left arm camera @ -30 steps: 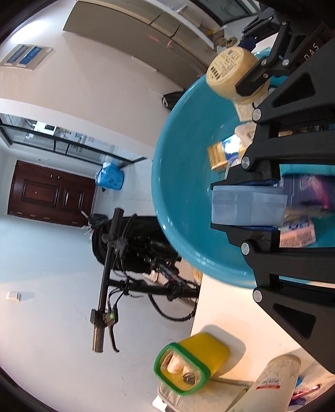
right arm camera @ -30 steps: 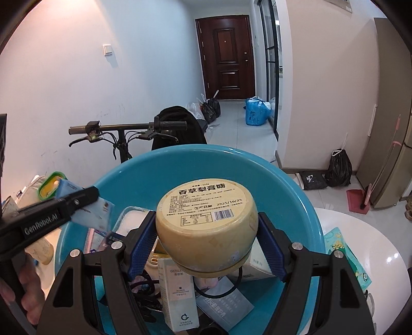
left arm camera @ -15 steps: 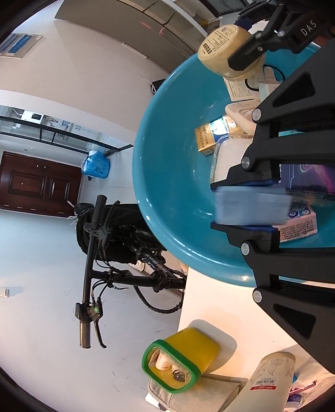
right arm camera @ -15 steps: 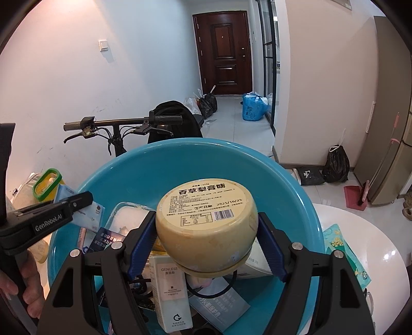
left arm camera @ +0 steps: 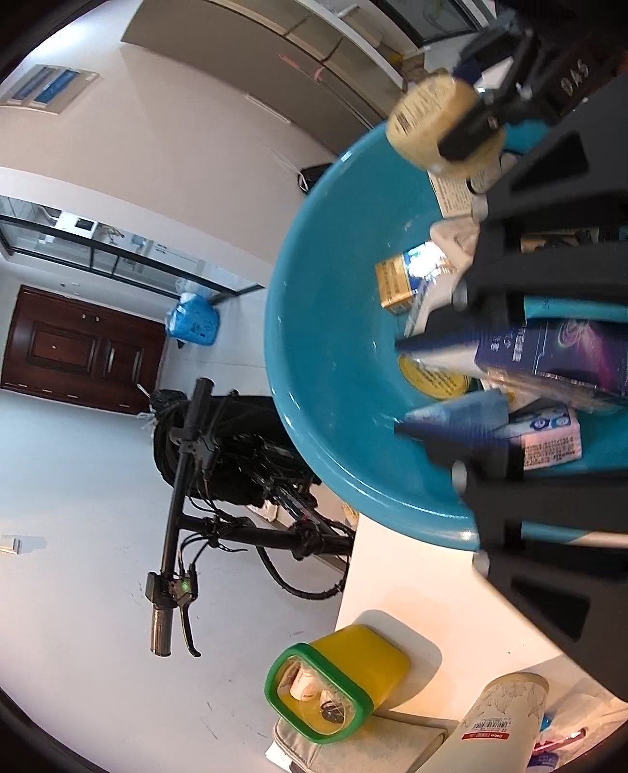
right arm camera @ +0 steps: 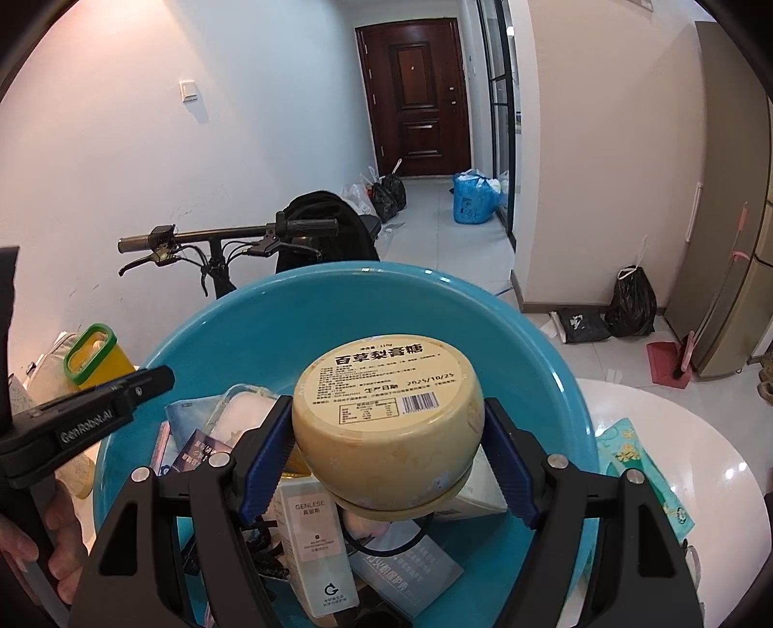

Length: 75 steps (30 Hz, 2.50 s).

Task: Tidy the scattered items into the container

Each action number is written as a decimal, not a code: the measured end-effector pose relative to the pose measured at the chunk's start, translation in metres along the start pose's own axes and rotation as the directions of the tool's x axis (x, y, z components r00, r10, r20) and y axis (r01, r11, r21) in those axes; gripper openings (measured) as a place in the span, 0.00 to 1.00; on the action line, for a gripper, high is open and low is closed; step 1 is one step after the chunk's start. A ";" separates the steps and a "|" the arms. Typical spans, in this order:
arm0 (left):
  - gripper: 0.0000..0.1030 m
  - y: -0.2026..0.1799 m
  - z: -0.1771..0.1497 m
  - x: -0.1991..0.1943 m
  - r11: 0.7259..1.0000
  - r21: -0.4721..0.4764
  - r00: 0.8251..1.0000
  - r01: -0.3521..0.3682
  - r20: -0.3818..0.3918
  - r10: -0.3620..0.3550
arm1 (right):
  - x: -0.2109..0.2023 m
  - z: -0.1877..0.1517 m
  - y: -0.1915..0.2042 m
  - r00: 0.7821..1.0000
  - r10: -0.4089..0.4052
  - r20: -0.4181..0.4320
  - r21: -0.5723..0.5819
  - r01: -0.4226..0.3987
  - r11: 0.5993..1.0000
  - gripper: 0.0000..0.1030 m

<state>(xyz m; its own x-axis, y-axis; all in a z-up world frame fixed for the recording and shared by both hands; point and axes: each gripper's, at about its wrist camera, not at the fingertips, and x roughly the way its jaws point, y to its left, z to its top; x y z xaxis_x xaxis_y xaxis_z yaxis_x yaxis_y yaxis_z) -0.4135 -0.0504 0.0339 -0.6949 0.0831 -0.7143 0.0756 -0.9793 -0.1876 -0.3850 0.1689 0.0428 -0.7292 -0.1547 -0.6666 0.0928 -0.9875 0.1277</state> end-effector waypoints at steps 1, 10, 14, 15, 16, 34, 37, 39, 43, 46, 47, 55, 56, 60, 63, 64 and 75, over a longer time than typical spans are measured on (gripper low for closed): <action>0.69 -0.001 0.000 -0.004 1.000 -0.005 1.000 0.009 0.021 -0.009 | 0.001 -0.001 0.000 1.000 0.006 -0.008 0.002 -0.006 1.000 0.72; 0.76 -0.007 0.005 -0.026 1.000 0.023 0.995 -0.001 0.104 -0.002 | 0.009 -0.006 -0.002 0.999 0.005 -0.050 -0.005 -0.005 1.000 0.72; 0.76 -0.006 0.007 -0.030 1.000 0.019 0.994 0.005 0.107 -0.007 | 0.010 -0.007 -0.003 0.998 0.005 -0.062 -0.008 -0.006 1.000 0.72; 0.76 -0.006 0.007 -0.030 1.000 0.019 0.994 0.005 0.108 -0.007 | 0.010 -0.007 -0.003 0.998 0.006 -0.063 -0.008 -0.006 1.000 0.72; 0.76 -0.006 0.007 -0.030 1.000 0.019 0.994 0.006 0.107 -0.008 | 0.009 -0.008 -0.004 0.998 0.006 -0.064 -0.007 -0.006 1.000 0.72; 0.76 -0.012 0.008 -0.052 0.998 0.055 0.986 -0.011 0.169 0.002 | -0.007 0.003 -0.005 1.000 -0.025 0.008 -0.004 0.025 1.000 0.82; 0.76 -0.014 0.008 -0.060 0.998 0.059 0.983 -0.001 0.186 -0.010 | -0.016 0.006 -0.008 0.999 -0.023 0.030 0.011 0.022 1.000 0.82; 0.76 -0.016 0.008 -0.066 0.998 0.062 0.981 0.004 0.196 -0.016 | -0.024 0.009 -0.010 0.999 -0.017 0.050 0.025 0.016 1.000 0.83; 0.81 -0.019 0.008 -0.082 0.998 0.068 0.973 0.018 0.228 -0.033 | -0.041 0.014 -0.014 0.995 -0.012 0.096 0.045 0.008 0.999 0.86; 0.83 -0.021 0.008 -0.098 0.997 0.076 0.962 0.017 0.270 -0.038 | -0.056 0.017 -0.015 0.991 -0.018 0.134 0.056 0.011 0.998 0.92; 0.83 -0.022 0.007 -0.102 0.997 0.078 0.959 0.016 0.280 -0.037 | -0.062 0.018 -0.015 0.988 -0.025 0.150 0.061 0.016 0.998 0.96; 0.83 -0.019 0.006 -0.148 0.995 0.055 0.923 0.083 0.373 -0.098 | -0.106 0.024 -0.009 0.964 -0.044 0.261 0.053 0.031 0.998 0.99; 0.83 -0.019 0.005 -0.155 0.994 0.055 0.916 0.099 0.384 -0.113 | -0.112 0.024 -0.008 0.961 -0.041 0.274 0.051 0.028 0.998 0.99; 0.84 -0.023 0.000 -0.182 0.991 0.073 0.888 0.113 0.440 -0.134 | -0.135 0.024 -0.002 0.945 -0.025 0.328 0.040 0.012 0.999 0.99; 0.85 -0.025 -0.003 -0.197 0.991 0.086 0.871 0.102 0.473 -0.131 | -0.150 0.023 0.002 0.932 -0.016 0.361 0.029 0.006 1.000 0.99; 0.85 -0.026 -0.005 -0.203 0.993 0.084 0.864 0.085 0.489 -0.115 | -0.154 0.023 0.003 0.929 -0.014 0.370 0.027 0.004 1.000 0.99; 1.00 -0.033 -0.029 -0.265 0.996 0.082 0.722 -0.029 0.691 -0.036 | -0.203 0.012 0.016 0.881 0.016 0.474 -0.013 -0.011 1.000 0.99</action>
<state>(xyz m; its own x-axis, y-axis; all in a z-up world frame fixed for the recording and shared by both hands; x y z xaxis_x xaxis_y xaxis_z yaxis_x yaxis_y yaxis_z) -0.2113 -0.0344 0.2094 -0.9986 -0.0319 -0.0432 0.0365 -0.9932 -0.1106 -0.2435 0.1851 0.1886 -0.9617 -0.1373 -0.2372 0.1097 -0.9860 0.1258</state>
